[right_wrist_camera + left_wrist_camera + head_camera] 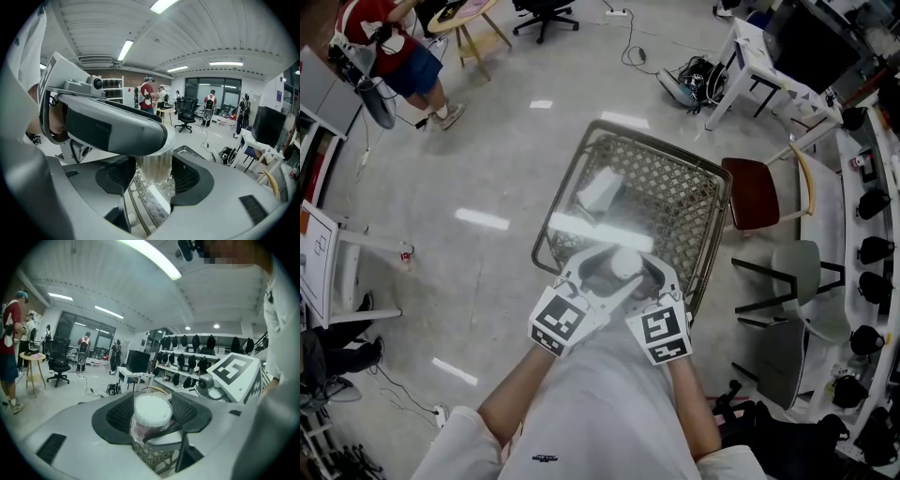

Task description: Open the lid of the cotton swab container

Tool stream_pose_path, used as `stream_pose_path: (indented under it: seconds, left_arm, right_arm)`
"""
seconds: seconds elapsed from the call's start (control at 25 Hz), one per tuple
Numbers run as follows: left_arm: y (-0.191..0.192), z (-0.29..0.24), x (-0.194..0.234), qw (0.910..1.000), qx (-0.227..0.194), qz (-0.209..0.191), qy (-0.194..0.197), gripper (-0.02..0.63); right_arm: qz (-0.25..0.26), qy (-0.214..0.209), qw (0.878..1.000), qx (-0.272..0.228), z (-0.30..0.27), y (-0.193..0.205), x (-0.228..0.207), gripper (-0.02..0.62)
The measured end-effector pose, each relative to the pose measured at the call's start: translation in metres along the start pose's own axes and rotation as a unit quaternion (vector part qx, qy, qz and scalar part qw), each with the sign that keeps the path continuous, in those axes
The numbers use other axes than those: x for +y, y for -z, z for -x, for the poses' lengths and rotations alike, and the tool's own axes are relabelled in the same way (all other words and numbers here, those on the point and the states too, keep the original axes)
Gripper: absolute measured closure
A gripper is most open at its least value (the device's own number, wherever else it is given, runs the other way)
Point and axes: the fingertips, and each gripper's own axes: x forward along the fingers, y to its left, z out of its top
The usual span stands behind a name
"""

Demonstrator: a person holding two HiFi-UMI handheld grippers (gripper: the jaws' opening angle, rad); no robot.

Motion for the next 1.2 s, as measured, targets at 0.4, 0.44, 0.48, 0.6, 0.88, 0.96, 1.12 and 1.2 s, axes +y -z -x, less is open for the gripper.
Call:
stream_pose_path:
  seconds: [0.4, 0.44, 0.48, 0.6, 0.88, 0.96, 1.12, 1.2]
  left_arm:
    - [-0.009, 0.018, 0.007, 0.9984, -0.017, -0.034, -0.043, 0.493]
    - [-0.016, 0.023, 0.011, 0.9980, -0.036, -0.021, -0.047, 0.605]
    - [-0.022, 0.025, 0.012, 0.9979, -0.049, -0.014, -0.041, 0.606]
    - [-0.031, 0.025, 0.008, 0.9986, -0.046, -0.026, -0.004, 0.598]
    - [-0.022, 0.013, -0.005, 0.9987, -0.018, -0.044, 0.019, 0.373]
    - [-0.016, 0.008, -0.004, 0.9985, -0.007, -0.053, 0.009, 0.373]
    - [-0.013, 0.007, 0.002, 0.9984, 0.000, -0.056, -0.004, 0.370]
    - [-0.015, 0.009, 0.004, 0.9987, -0.004, -0.051, -0.006, 0.364]
  right_arm:
    - [-0.015, -0.012, 1.000, 0.013, -0.004, 0.003, 0.013, 0.365]
    - [-0.014, -0.012, 1.000, 0.013, -0.004, 0.005, 0.013, 0.367]
    - [-0.018, -0.015, 1.000, 0.009, -0.003, 0.006, 0.014, 0.367]
    - [-0.032, -0.014, 0.999, -0.008, 0.000, -0.001, 0.012, 0.366]
    - [0.010, 0.000, 1.000, 0.008, -0.005, -0.010, 0.007, 0.365]
    - [0.015, -0.002, 1.000, 0.008, -0.005, -0.011, 0.009, 0.365]
    - [0.017, -0.004, 1.000, 0.003, -0.002, -0.015, 0.011, 0.365]
    - [0.020, -0.003, 1.000, 0.003, -0.001, -0.016, 0.011, 0.365]
